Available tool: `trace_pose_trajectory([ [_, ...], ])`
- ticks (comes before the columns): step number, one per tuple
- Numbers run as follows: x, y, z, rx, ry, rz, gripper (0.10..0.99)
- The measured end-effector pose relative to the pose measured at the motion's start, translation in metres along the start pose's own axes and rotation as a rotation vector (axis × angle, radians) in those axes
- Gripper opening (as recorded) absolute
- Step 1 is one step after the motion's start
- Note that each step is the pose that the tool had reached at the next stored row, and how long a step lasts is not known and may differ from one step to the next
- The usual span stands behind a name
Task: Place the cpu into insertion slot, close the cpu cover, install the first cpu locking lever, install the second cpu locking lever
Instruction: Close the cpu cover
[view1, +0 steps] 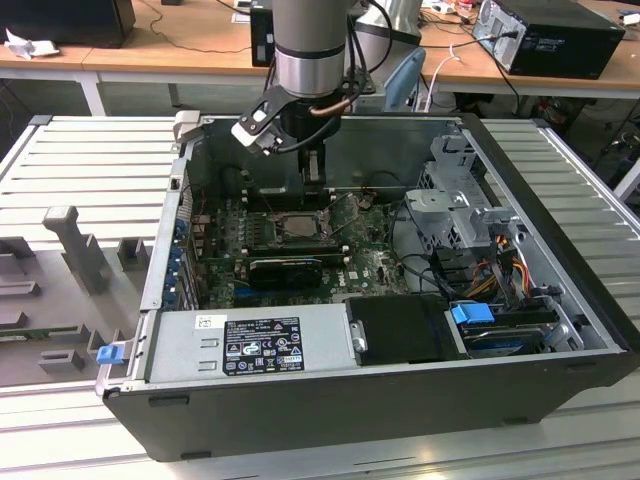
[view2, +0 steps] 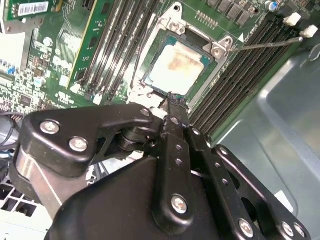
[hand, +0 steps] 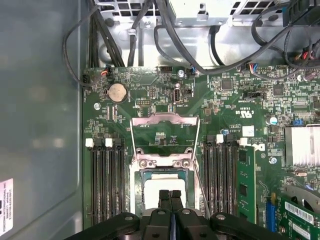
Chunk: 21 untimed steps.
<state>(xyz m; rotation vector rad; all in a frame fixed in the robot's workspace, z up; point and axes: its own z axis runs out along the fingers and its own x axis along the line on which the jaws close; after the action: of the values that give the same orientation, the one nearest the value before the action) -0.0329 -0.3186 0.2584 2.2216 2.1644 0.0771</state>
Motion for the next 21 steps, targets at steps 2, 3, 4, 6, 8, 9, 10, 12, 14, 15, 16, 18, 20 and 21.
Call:
trace_pose_trajectory([
  [2, 0.0004, 0.0002, -0.0021, 0.0, 0.0001, 0.0, 0.106],
  [3, 0.0005, 0.0004, -0.0031, 0.0, 0.0001, 0.0, 0.106],
  [4, 0.0005, 0.0007, -0.0033, 0.0, 0.0003, 0.0, 0.106],
  [6, 0.0007, 0.0041, -0.0033, 0.0, 0.0, 0.0, 0.106],
  [8, 0.0008, 0.01, -0.0029, 0.0, 0.0001, 0.0, 0.106],
  [9, 0.0009, 0.0135, -0.0027, 0.0, 0.0001, 0.0, 0.106],
  [10, 0.001, 0.0185, -0.0023, 0.0, 0.0001, 0.0, 0.106],
  [12, 0.0012, 0.0275, -0.0018, 0.0, 0.0001, 0.0, 0.106],
  [14, 0.0014, 0.0349, -0.0013, 0.0, 0.0002, 0.0, 0.106],
  [15, 0.0015, 0.0374, -0.0011, 0.0, 0.0001, 0.0, 0.106],
  [16, 0.0016, 0.0403, -0.001, 0.0, 0.0001, 0.0, 0.106],
  [18, 0.0017, 0.0442, -0.0007, 0.0, 0.0, 0.0, 0.106],
  [20, 0.0018, 0.048, -0.0005, 0.0, 0.0001, 0.0, 0.106],
  [21, 0.002, 0.0529, -0.0001, 0.0, 0.0003, 0.0, 0.106],
])
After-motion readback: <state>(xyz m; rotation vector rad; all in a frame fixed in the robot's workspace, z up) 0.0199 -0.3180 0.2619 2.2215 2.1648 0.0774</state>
